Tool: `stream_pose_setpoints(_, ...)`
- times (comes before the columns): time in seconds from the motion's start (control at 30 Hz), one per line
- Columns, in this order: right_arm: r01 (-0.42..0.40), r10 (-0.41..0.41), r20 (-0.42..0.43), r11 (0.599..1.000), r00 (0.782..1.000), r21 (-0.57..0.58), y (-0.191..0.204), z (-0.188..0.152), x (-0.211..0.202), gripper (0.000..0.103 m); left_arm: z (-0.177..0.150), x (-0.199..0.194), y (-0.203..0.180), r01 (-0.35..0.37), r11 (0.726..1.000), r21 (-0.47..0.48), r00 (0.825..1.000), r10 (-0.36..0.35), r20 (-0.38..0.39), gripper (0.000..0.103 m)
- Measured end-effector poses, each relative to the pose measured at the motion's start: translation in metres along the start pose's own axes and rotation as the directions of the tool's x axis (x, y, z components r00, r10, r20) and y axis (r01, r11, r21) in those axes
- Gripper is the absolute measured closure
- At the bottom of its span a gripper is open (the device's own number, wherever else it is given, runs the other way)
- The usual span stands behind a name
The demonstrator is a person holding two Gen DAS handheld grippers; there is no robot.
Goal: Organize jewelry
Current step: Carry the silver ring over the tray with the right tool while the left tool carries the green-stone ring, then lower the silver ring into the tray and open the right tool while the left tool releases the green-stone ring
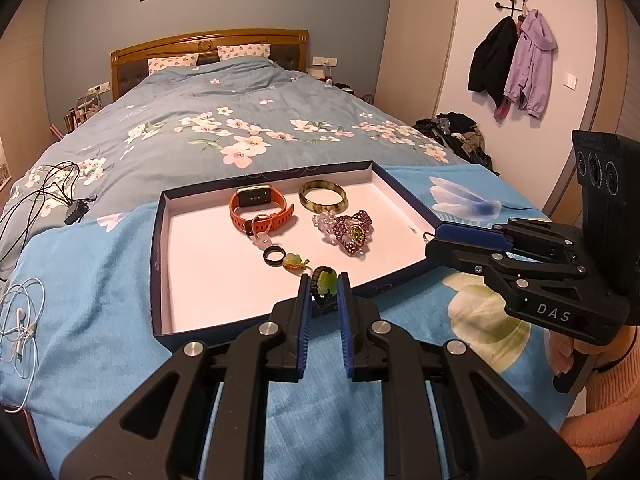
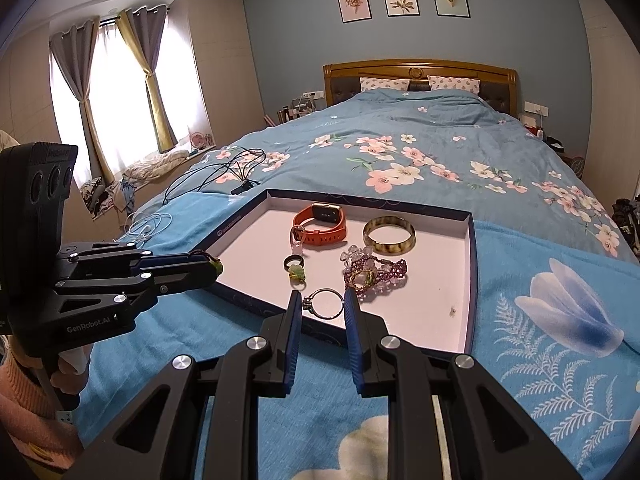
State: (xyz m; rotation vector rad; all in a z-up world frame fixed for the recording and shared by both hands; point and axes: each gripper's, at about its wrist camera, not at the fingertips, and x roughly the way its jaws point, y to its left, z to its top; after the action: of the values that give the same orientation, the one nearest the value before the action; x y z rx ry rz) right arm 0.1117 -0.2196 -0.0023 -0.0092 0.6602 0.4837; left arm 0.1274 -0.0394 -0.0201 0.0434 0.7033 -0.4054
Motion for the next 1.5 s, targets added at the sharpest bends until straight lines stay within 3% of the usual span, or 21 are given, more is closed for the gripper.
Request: stream_pose_setpoints(1.5, 0.028, -0.027, -0.083, 1.0, 0.996, 0.01, -0.017, 0.015, 0.055, 0.084, 0.018, 0.054, 0.021, -0.027, 0.999, -0.043, 0.998, 0.024, -0.057, 0.09)
